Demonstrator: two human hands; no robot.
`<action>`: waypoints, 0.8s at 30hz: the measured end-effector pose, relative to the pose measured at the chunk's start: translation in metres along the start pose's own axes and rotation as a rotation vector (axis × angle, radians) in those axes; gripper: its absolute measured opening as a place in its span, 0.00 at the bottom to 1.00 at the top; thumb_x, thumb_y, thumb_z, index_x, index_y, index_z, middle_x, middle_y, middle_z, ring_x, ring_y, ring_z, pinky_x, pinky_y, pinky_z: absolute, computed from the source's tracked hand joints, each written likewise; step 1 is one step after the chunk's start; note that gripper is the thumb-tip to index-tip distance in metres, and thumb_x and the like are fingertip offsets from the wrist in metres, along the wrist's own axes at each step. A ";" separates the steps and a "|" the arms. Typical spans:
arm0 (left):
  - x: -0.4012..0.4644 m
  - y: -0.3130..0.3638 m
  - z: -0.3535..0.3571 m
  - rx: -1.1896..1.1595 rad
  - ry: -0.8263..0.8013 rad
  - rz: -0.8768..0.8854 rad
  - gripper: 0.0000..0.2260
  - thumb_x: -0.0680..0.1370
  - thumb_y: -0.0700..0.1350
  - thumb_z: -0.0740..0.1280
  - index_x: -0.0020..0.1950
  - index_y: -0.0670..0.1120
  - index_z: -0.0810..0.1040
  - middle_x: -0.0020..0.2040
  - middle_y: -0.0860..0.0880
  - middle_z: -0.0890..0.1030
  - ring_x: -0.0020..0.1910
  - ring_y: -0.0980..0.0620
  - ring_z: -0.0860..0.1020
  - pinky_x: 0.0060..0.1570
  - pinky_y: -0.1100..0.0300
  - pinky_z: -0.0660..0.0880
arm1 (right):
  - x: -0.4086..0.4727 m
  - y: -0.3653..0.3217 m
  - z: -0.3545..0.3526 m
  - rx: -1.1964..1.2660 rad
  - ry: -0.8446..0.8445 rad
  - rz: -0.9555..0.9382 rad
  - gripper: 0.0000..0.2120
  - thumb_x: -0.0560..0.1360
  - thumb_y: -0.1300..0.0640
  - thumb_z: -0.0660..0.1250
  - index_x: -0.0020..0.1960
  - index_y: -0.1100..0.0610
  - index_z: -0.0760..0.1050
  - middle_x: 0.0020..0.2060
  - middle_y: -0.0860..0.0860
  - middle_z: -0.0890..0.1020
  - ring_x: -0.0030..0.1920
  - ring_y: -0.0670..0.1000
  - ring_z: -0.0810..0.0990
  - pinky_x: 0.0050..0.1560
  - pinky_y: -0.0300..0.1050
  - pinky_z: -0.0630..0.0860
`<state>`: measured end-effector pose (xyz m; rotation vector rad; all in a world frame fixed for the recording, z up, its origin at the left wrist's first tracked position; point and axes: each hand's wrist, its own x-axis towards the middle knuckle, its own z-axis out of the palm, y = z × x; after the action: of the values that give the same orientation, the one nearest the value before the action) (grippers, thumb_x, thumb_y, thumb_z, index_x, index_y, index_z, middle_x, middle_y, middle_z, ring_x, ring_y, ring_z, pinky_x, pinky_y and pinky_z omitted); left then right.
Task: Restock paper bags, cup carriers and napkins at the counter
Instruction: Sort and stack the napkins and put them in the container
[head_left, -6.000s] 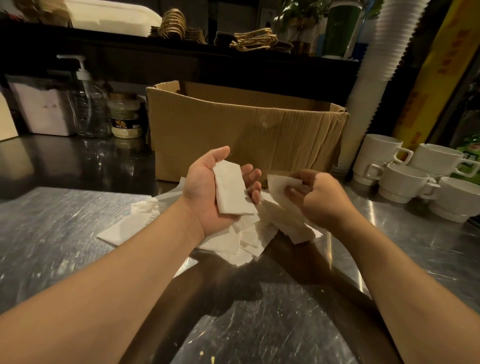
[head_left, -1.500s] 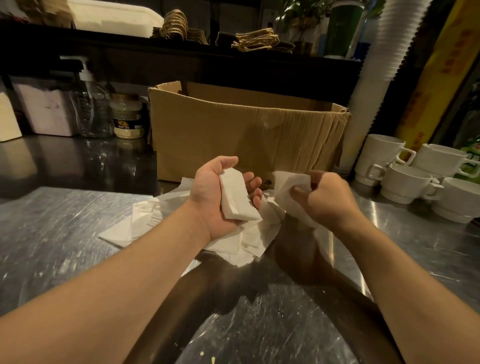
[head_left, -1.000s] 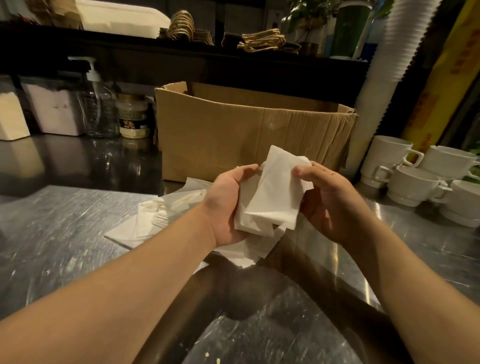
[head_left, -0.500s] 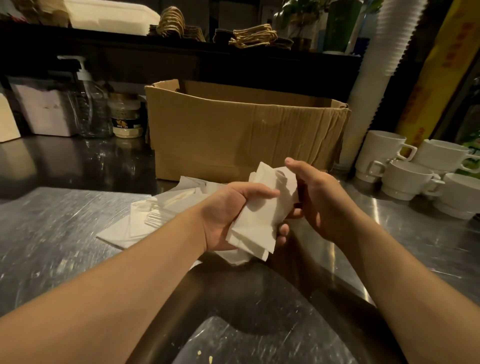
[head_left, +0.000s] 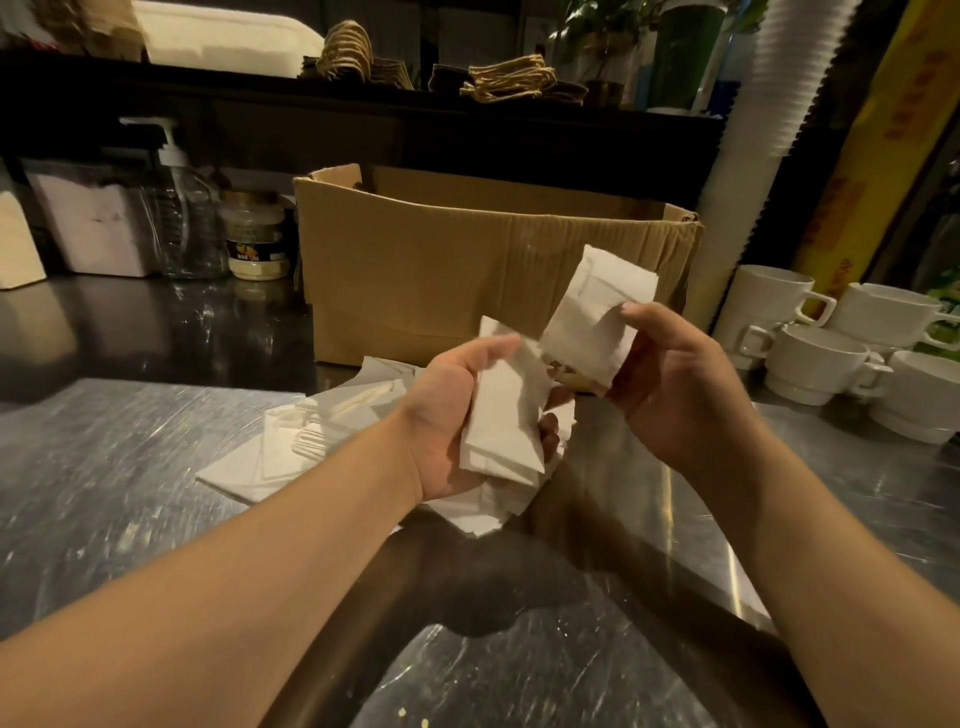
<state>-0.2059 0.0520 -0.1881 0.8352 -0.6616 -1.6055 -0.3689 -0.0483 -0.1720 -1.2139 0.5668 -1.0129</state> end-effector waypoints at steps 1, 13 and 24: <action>0.000 0.000 -0.001 -0.009 0.021 0.024 0.21 0.75 0.57 0.66 0.59 0.43 0.79 0.46 0.40 0.82 0.40 0.44 0.79 0.44 0.52 0.77 | -0.002 -0.001 0.001 -0.016 -0.053 0.062 0.17 0.78 0.54 0.66 0.66 0.55 0.75 0.62 0.58 0.80 0.58 0.58 0.81 0.50 0.48 0.82; 0.003 0.001 -0.006 0.129 0.142 0.128 0.32 0.81 0.70 0.50 0.54 0.50 0.86 0.47 0.44 0.88 0.44 0.44 0.87 0.45 0.49 0.85 | -0.009 0.008 0.020 -0.349 -0.044 0.225 0.13 0.75 0.53 0.74 0.55 0.60 0.83 0.50 0.62 0.76 0.44 0.56 0.70 0.40 0.45 0.70; 0.005 -0.001 -0.010 0.136 -0.094 0.110 0.19 0.69 0.40 0.71 0.61 0.42 0.82 0.52 0.39 0.81 0.49 0.42 0.81 0.55 0.48 0.78 | -0.011 0.016 0.022 -0.580 -0.062 0.043 0.09 0.74 0.51 0.76 0.50 0.55 0.82 0.44 0.53 0.85 0.39 0.51 0.85 0.38 0.41 0.77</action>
<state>-0.1987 0.0479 -0.1961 0.8114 -0.8775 -1.5200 -0.3505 -0.0272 -0.1826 -1.7262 0.8691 -0.7909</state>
